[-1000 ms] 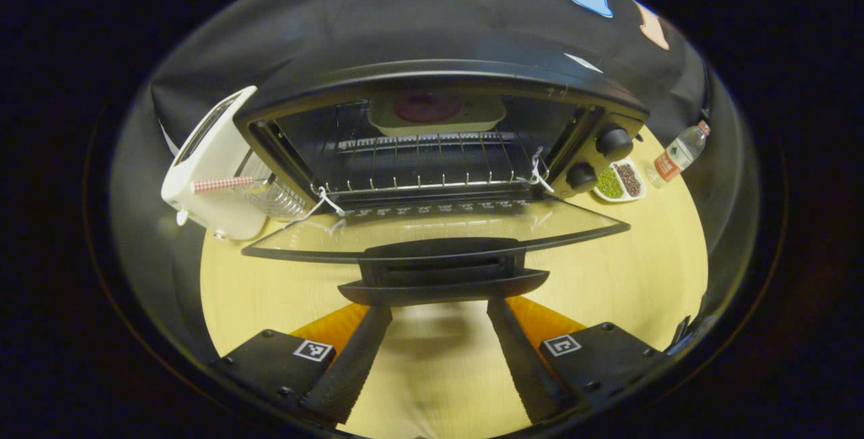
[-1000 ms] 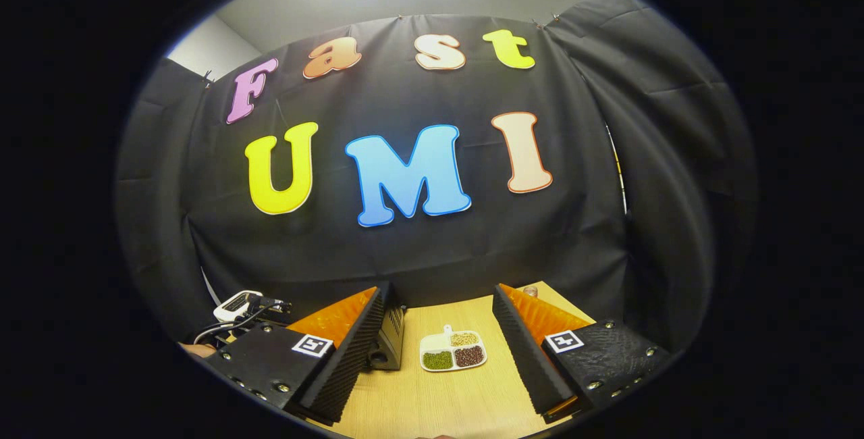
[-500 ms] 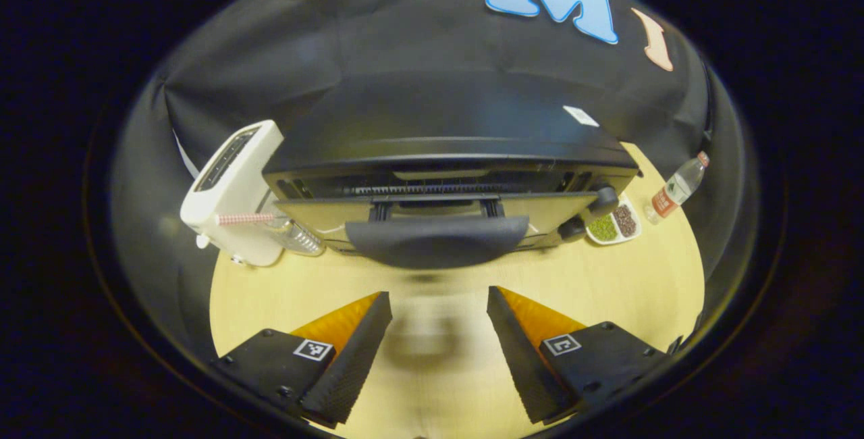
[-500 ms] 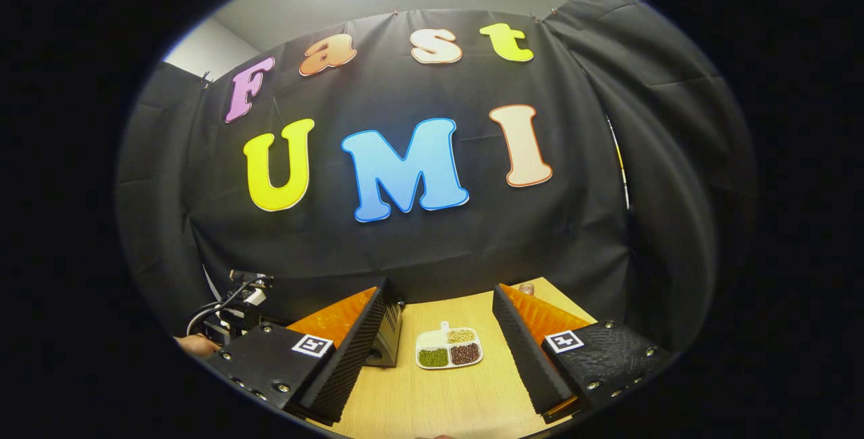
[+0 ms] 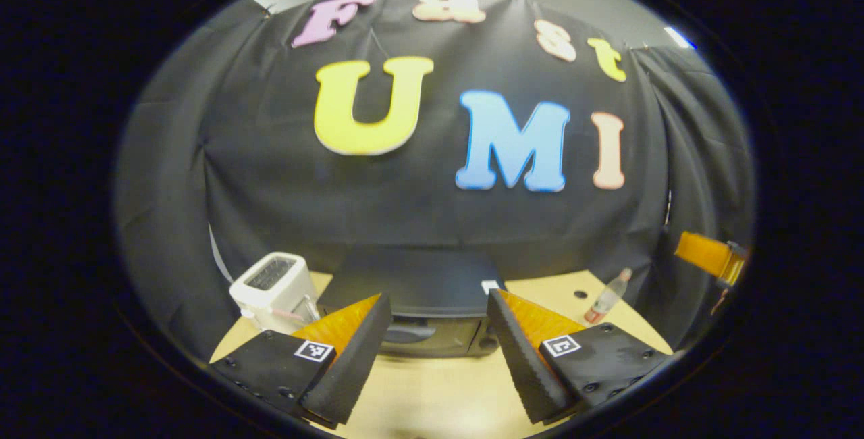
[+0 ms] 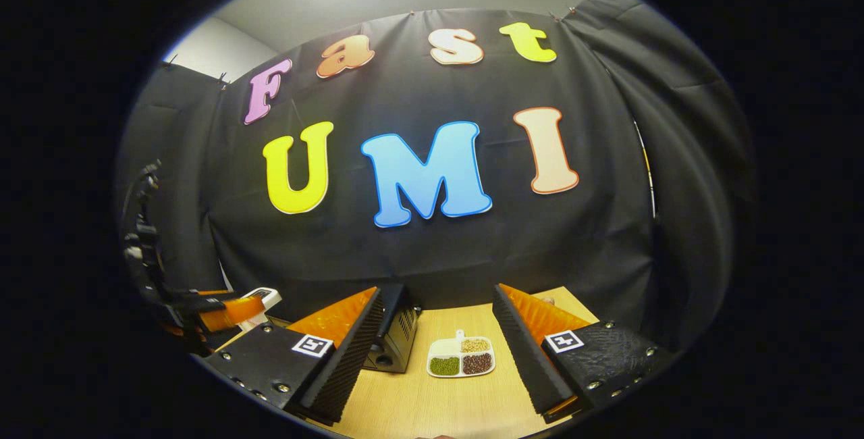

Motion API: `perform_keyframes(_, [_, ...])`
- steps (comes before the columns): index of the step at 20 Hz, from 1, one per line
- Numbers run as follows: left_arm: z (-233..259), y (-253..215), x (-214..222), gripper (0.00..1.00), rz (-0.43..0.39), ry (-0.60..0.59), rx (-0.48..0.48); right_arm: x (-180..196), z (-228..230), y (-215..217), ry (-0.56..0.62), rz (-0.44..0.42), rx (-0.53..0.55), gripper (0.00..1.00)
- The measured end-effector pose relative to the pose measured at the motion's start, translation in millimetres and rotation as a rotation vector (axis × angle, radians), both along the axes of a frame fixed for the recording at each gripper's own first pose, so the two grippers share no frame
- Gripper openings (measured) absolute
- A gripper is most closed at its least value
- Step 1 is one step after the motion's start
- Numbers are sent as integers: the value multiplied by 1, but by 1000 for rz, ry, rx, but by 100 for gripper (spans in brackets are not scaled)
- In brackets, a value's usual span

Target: Open the electric oven with the left hand, put the food in, and close the electric oven.

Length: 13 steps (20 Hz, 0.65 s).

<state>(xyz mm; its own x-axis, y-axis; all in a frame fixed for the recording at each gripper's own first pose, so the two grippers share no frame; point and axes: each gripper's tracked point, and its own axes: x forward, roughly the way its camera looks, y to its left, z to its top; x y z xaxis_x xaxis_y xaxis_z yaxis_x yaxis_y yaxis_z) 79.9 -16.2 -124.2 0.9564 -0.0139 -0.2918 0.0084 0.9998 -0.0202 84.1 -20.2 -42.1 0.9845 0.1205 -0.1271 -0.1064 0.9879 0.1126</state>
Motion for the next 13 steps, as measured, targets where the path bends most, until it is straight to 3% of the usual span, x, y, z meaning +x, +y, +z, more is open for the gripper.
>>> perform_keyframes(6, [106, -6, -36, 98, 2, -208, 49, -20, 48, 19, -77, -7, 4, 99])
perform_keyframes(9, [113, -7, -45, 91, -32, -216, 47, -35, 65, 32, -104, -24, 2, 98])
perform_keyframes(11, [115, -4, -52, 100, -58, -217, 23, -45, 69, 41, -112, -22, -25, 98])
perform_keyframes(13, [115, -2, -58, 100, -81, -214, 5, -57, 70, 50, -106, -25, -48, 98])
